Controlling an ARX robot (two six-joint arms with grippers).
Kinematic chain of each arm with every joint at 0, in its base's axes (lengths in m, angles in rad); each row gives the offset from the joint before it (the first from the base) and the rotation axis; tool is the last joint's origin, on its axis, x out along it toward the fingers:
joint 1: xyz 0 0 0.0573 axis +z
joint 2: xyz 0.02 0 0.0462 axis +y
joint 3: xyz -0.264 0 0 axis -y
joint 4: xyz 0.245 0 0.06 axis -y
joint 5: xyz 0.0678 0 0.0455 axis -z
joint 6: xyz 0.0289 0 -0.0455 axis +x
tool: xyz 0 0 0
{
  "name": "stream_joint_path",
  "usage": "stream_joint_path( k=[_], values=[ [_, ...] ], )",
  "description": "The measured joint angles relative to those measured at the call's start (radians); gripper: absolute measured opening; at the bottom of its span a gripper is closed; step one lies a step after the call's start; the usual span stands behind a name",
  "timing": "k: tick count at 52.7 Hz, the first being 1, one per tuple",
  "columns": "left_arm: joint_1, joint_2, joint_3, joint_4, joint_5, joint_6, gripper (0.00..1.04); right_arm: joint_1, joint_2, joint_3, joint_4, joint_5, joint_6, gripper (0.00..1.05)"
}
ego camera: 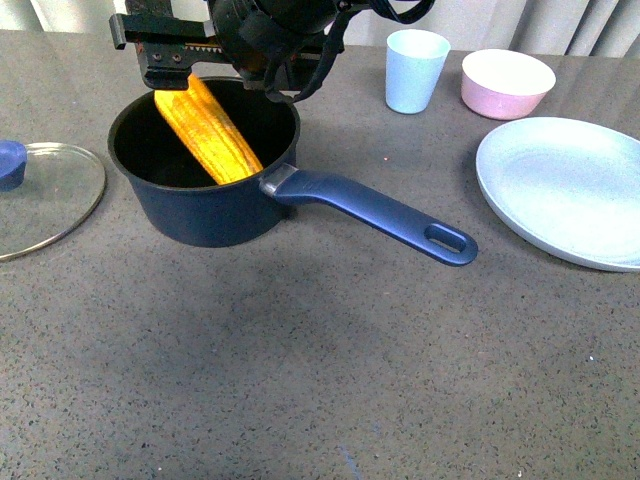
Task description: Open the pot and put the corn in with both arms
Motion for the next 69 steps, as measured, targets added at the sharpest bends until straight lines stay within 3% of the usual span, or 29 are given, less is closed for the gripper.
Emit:
stream_joint_path(
  k=[23, 42, 47, 53, 62, 66, 69],
  values=[
    [0.0, 0.0, 0.0, 0.0, 0.0, 0.0, 0.96, -0.053, -0.204, -0.276, 0.185, 0.065, -0.004, 0.94],
    [0.0, 0.0, 0.0, 0.0, 0.0, 0.0, 0.96, -0.249, -0.712, -0.751, 0.314, 0.127, -0.029, 0.96],
    [0.0, 0.0, 0.0, 0.0, 0.0, 0.0, 0.96, -0.306, -0.919, -1.014, 0.666, 0.404, -0.129, 0.75],
    [0.0, 0.0, 0.0, 0.0, 0.0, 0.0, 0.96, -0.401, -1.2, -1.294, 0.715, 0.379, -0.167, 0.49],
    [0.0, 0.0, 0.0, 0.0, 0.0, 0.0, 0.96, -0.462, -1.309, -1.44, 0.721, 0.311, -0.183, 0.16],
    [0.0, 0.0, 0.0, 0.0, 0.0, 0.0, 0.96, -0.476, -1.347, -1.47, 0.72, 0.292, -0.185, 0.04],
    [0.0, 0.0, 0.0, 0.0, 0.0, 0.0, 0.96, -0.486, -1.376, -1.489, 0.718, 0.279, -0.188, 0.02]
  ],
)
